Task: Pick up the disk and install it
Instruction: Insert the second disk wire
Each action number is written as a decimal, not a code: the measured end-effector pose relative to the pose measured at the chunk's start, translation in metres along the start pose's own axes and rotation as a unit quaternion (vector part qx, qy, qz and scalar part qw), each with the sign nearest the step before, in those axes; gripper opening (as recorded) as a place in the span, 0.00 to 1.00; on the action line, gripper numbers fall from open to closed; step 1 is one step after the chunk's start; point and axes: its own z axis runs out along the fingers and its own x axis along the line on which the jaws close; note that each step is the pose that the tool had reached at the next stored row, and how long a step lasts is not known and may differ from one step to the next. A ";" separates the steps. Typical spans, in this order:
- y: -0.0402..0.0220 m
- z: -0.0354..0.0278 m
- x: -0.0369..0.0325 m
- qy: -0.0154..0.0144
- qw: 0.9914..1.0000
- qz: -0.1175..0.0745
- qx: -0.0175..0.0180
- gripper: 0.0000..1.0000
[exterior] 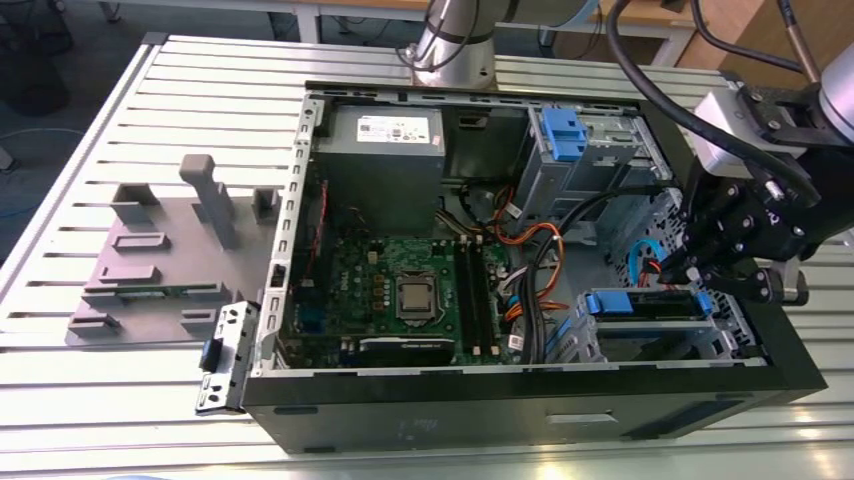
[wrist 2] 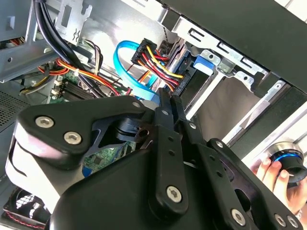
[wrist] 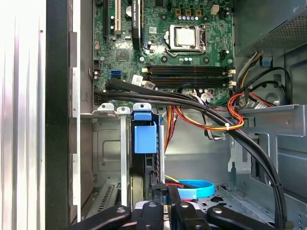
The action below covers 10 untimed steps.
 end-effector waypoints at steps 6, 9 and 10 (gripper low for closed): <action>0.0027 0.0010 0.0040 0.000 1.000 -0.001 0.000 0.16; 0.0036 0.0023 0.0073 0.000 1.000 -0.004 0.000 0.16; 0.0040 0.0027 0.0082 0.000 1.000 -0.004 0.000 0.16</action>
